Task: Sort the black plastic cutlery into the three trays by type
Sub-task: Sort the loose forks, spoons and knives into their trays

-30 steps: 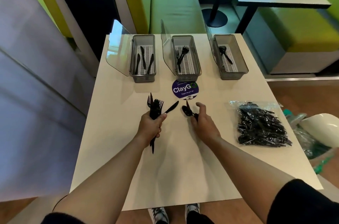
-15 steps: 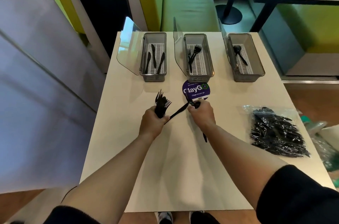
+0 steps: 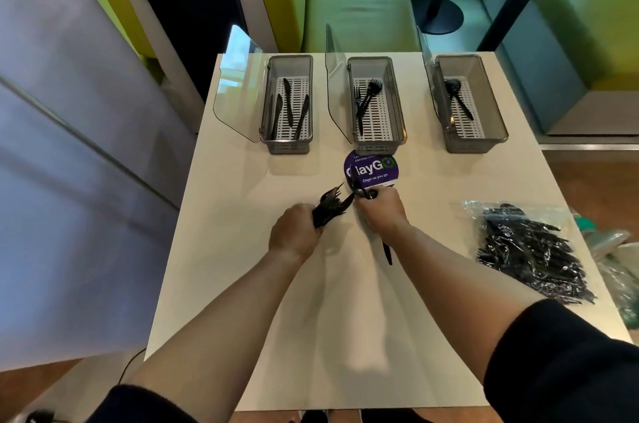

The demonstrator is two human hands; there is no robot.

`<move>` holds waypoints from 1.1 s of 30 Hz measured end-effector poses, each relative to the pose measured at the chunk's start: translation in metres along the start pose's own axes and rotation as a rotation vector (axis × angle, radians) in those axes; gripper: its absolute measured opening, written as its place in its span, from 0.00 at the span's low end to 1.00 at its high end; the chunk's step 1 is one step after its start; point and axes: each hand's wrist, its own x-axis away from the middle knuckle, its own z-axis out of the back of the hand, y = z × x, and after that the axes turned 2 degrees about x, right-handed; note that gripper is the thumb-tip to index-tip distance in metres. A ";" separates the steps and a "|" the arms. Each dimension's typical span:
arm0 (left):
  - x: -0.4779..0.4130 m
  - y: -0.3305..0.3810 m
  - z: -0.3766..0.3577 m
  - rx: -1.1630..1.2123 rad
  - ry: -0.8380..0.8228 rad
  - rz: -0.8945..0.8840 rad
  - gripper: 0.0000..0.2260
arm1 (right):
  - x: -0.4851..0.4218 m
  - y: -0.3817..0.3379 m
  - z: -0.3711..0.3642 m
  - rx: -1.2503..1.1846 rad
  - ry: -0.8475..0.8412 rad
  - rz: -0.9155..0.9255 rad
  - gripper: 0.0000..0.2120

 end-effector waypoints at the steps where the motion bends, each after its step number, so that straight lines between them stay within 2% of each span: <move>1: -0.001 0.002 0.001 -0.013 -0.006 0.014 0.04 | -0.001 0.000 -0.001 -0.015 0.000 -0.010 0.07; 4: -0.005 0.005 0.001 -0.022 -0.034 0.046 0.05 | -0.001 -0.001 -0.002 -0.074 -0.007 -0.050 0.10; 14: -0.007 0.000 0.000 -0.075 -0.085 0.052 0.07 | 0.005 0.006 0.001 -0.210 0.001 -0.148 0.09; 22: 0.002 -0.003 -0.001 -0.107 -0.100 0.016 0.06 | 0.016 0.013 0.004 -0.121 -0.098 -0.116 0.05; 29: 0.014 -0.004 0.002 -0.135 -0.161 -0.014 0.01 | 0.025 0.020 0.007 0.023 -0.143 -0.088 0.05; 33: 0.023 -0.006 0.006 -0.062 -0.182 -0.010 0.03 | 0.033 0.023 0.014 -0.036 -0.185 -0.117 0.04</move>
